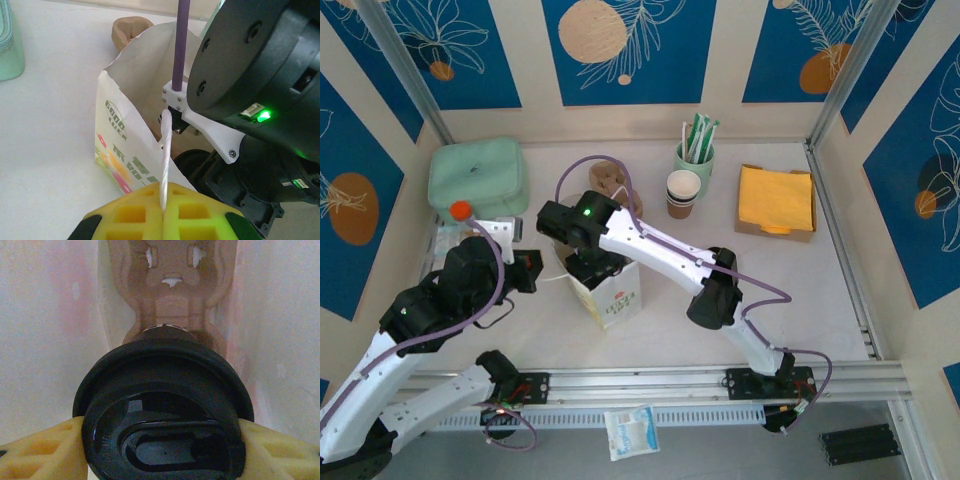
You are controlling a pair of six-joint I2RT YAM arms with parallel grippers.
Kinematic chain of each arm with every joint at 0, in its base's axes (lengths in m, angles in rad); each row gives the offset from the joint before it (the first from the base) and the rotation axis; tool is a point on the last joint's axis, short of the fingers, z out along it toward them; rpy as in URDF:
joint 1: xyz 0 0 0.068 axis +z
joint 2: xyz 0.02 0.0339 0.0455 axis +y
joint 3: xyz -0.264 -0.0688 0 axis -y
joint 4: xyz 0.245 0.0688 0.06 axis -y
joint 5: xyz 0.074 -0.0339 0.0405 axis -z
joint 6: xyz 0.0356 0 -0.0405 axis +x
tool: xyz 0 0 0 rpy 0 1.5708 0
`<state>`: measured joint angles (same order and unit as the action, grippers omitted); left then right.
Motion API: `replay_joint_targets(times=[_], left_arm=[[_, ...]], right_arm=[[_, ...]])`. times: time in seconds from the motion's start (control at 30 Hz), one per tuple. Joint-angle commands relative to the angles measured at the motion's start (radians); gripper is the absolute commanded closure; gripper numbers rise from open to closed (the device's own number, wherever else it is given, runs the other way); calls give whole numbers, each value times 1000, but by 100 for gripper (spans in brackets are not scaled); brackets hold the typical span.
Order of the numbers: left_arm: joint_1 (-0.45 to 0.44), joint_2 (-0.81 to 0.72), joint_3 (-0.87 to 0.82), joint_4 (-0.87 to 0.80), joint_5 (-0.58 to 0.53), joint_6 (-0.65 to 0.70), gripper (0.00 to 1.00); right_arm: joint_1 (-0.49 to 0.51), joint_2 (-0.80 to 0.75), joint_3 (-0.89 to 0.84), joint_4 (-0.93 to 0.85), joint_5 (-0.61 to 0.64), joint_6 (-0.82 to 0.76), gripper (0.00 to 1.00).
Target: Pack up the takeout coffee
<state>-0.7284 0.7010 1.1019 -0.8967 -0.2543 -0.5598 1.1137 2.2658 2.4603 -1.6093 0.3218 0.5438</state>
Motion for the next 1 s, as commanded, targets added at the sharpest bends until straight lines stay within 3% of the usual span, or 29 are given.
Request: replay_joint_targets(times=[0.0,0.97], left_arm=[[7,-12,-8,14,6,-1,100],[6,-11,-4,13,11,-5,100]], right_arm=[[7,-26,-16,-41,-20,19,42],[-5,-32,-31,-49,-13,13,42]])
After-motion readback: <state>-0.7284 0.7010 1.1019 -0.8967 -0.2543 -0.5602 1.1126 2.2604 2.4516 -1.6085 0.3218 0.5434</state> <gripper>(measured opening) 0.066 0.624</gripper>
